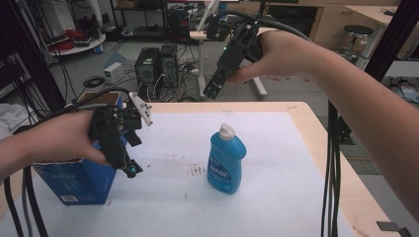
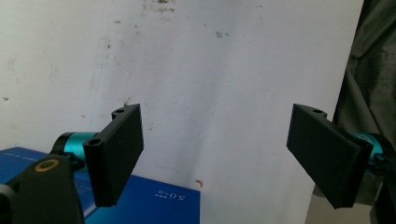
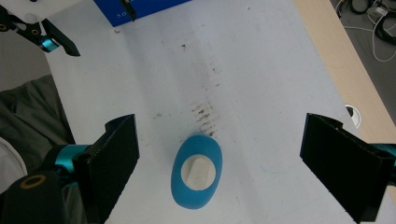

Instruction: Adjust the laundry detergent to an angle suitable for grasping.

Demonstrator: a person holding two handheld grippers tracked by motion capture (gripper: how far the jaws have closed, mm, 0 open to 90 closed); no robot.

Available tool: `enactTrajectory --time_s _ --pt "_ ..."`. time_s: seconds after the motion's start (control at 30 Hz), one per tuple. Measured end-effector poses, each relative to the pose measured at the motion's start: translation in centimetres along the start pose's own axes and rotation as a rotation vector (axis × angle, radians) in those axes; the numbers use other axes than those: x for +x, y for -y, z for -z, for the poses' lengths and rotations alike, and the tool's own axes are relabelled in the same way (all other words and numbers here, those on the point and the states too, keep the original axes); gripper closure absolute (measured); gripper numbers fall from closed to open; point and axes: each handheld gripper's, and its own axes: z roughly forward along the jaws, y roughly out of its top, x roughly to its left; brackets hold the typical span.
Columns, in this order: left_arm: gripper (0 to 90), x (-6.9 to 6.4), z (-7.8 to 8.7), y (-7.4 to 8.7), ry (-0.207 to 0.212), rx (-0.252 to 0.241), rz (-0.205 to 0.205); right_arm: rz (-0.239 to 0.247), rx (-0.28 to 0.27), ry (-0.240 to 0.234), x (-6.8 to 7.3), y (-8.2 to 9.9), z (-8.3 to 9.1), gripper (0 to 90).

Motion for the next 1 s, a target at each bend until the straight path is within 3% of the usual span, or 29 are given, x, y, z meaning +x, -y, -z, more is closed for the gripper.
enactTrajectory --time_s 1.0 --pt "18.9 -0.18 -0.04 -0.31 0.007 0.011 -0.005 -0.002 -0.009 -0.010 -0.10 0.60 0.02 11.2"
